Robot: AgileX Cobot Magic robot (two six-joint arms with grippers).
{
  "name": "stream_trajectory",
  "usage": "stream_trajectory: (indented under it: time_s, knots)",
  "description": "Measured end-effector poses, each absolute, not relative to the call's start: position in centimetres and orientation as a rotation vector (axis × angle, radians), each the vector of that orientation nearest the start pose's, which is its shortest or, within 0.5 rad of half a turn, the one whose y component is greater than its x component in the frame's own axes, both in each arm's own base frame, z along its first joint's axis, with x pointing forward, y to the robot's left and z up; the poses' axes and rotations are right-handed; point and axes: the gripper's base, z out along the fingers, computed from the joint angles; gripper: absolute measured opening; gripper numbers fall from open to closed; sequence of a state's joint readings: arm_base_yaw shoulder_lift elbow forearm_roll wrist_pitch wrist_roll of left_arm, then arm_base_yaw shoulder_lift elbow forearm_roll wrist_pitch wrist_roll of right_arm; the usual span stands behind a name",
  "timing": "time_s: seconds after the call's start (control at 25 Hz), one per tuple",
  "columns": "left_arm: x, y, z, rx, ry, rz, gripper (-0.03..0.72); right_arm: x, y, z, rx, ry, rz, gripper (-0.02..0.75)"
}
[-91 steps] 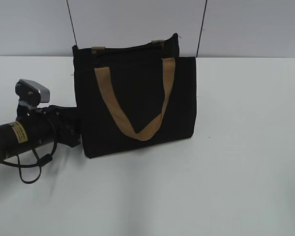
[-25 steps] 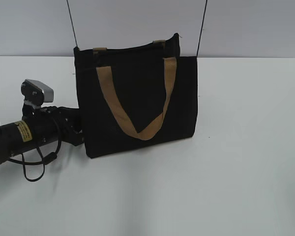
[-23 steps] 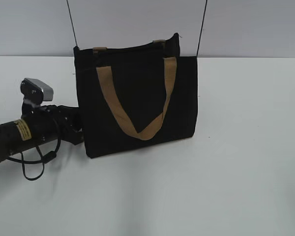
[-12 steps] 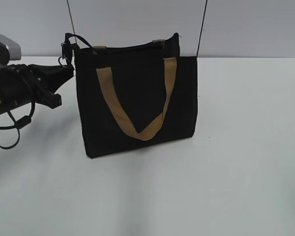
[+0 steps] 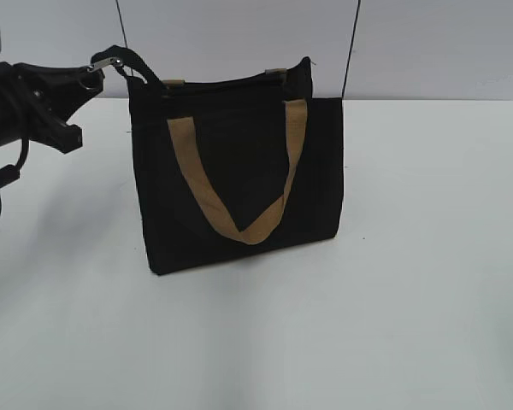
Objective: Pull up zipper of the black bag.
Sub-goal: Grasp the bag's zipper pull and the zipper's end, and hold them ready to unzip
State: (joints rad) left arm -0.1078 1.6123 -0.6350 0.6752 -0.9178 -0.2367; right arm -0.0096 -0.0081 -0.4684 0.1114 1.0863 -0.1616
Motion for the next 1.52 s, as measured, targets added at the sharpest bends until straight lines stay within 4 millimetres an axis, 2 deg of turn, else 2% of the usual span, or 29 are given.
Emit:
stream_trajectory:
  time_s: [0.28, 0.6, 0.68, 0.92, 1.2, 1.36, 1.52]
  knots:
    - [28.7, -7.4, 24.0, 0.648, 1.505, -0.287, 0.003, -0.4, 0.9, 26.7, -0.164, 2.081, 0.036, 0.428]
    - [28.4, -7.3, 24.7, 0.639, 1.495, -0.287, 0.003, -0.4, 1.6, 26.8, -0.183, 2.073, 0.124, 0.428]
    - [28.4, -7.3, 24.7, 0.638, 1.495, -0.288, 0.003, 0.3, 1.8, 26.9, -0.232, 2.105, 0.143, 0.428]
    - [28.4, -7.4, 24.7, 0.629, 1.5, -0.303, 0.003, 4.5, 2.7, 27.2, -0.472, 2.264, 0.2, 0.428]
    - [28.4, -7.4, 24.7, 0.612, 1.508, -0.321, 0.003, 10.5, 3.9, 29.5, -0.608, 2.079, 0.275, 0.428]
    - [28.4, -7.4, 24.7, 0.607, 1.51, -0.326, 0.002, 14.1, 6.1, 30.4, -0.755, 2.006, 0.411, 0.428]
    - [28.4, -7.4, 24.6, 0.607, 1.518, -0.323, 0.002, 17.9, 9.6, 30.6, -0.894, 1.956, 0.556, 0.428]
